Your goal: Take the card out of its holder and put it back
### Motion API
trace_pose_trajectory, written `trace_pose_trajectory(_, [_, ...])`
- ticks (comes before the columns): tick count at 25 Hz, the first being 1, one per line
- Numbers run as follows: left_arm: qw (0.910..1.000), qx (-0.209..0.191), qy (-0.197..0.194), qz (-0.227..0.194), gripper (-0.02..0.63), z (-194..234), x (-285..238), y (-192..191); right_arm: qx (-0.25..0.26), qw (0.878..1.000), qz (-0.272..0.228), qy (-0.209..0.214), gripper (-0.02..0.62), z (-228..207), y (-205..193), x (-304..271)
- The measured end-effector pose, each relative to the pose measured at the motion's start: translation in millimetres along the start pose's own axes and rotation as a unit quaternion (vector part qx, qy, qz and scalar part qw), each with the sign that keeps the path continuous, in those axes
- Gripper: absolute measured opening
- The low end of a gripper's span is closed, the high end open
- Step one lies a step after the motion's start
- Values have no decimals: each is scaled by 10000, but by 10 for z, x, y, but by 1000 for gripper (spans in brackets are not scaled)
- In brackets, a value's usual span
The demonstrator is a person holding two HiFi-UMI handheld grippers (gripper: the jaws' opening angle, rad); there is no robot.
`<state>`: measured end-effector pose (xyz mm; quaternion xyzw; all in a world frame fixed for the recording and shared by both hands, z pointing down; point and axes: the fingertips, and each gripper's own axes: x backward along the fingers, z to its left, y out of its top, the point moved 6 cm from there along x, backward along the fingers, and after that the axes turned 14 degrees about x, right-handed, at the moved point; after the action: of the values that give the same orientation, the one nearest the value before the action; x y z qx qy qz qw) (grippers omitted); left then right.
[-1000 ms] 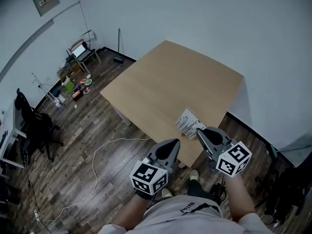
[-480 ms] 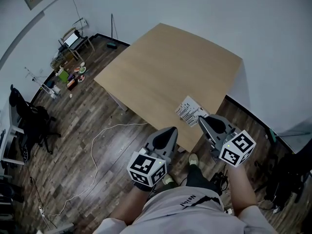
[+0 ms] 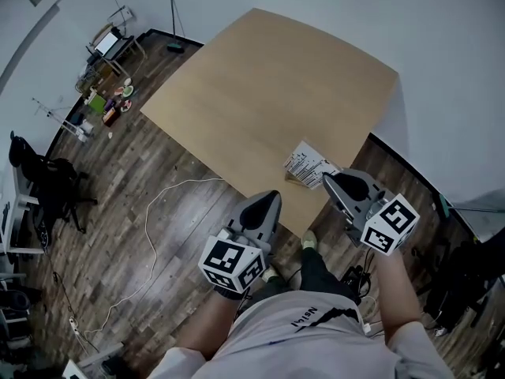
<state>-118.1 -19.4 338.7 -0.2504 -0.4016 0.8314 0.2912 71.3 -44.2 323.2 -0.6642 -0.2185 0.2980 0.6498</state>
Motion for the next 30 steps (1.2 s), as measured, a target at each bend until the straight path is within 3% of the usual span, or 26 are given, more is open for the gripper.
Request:
trace_pose_trajectory(13, [9968, 299, 739, -78, 12, 332, -685, -220, 61, 9952, 287, 928, 26, -734, -845, -304])
trace_pose_trajectory(30, [9893, 578, 1301, 325, 12, 565, -970, -692, 172, 9848, 695, 1580, 26, -903, -1933, -626])
